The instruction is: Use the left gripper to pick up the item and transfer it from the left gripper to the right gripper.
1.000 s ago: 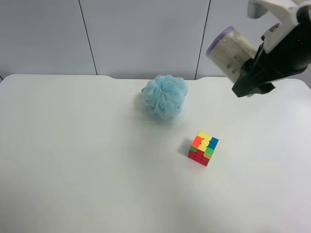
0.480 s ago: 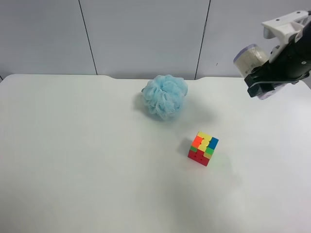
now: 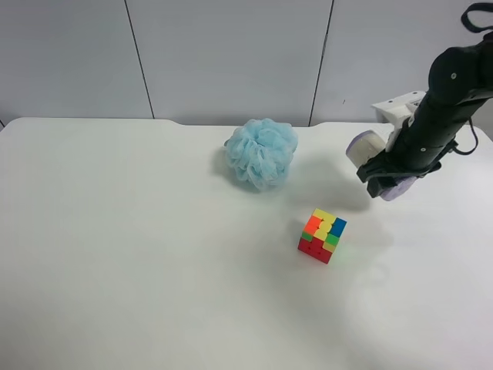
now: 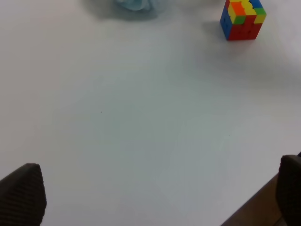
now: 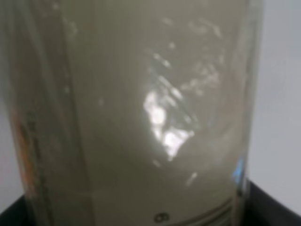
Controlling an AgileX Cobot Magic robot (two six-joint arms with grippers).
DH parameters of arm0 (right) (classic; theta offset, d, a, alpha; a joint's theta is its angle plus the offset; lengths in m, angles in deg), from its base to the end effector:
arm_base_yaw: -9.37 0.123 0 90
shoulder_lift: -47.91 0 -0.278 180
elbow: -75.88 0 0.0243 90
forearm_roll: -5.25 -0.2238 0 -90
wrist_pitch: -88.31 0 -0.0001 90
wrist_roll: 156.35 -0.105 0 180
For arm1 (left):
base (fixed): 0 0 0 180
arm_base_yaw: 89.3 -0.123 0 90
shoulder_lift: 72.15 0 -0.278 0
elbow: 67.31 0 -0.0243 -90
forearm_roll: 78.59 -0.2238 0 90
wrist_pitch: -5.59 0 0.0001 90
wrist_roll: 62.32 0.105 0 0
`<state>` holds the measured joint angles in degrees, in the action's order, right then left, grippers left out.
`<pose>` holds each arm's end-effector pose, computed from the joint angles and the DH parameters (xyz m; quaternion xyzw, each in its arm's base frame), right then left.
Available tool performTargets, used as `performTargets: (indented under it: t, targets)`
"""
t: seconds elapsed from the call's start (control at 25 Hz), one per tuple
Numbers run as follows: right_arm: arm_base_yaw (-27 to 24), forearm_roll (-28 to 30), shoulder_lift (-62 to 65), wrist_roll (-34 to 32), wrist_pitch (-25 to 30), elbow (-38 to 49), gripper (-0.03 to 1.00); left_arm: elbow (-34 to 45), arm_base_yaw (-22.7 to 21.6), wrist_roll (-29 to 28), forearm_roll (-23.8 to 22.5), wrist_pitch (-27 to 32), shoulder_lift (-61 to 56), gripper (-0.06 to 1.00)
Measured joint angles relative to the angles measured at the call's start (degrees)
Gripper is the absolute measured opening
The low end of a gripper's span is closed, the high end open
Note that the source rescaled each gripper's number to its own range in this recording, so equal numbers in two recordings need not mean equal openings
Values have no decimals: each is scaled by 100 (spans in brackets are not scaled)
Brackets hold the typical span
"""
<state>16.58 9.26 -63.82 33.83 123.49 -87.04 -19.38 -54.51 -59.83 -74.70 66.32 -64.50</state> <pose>0.3195 0.0361 0.1591 -0.1748 0.9744 -0.0275 0.1385 -0.0123 0.0010 0.2601 0.2728 0.8040 -0.1792 0.4971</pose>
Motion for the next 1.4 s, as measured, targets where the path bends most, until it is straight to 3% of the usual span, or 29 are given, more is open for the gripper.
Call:
performTargets:
  t: [0.32, 0.36, 0.44, 0.48, 0.52, 0.6, 1.0, 1.28, 1.4]
  targets:
    - [0, -5, -456, 0, -82, 0, 0, 0, 0, 0, 0, 0, 0, 100]
    - [0, -9, -482, 0, -93, 0, 7, 0, 0, 0, 0, 0, 0, 100]
    - [0, -9, -496, 0, -137, 0, 55, 0, 0, 0, 0, 0, 0, 100]
    - [0, -9, -496, 0, -174, 0, 71, 0, 0, 0, 0, 0, 0, 100]
    - [0, -9, -496, 0, -181, 0, 84, 0, 0, 0, 0, 0, 0, 100]
    - [0, -9, -496, -6, -167, 0, 94, 0, 0, 0, 0, 0, 0, 100]
    - [0, -9, 775, -47, 639, -2, 99, 0, 0, 0, 0, 0, 0, 100]
    - [0, -9, 2691, -216, 2378, -8, 99, 0, 0, 0, -13, 0, 0, 100]
    - [0, -17, 3304, -221, 2868, -8, 99, 0, 0, 0, -18, 0, 0, 100]
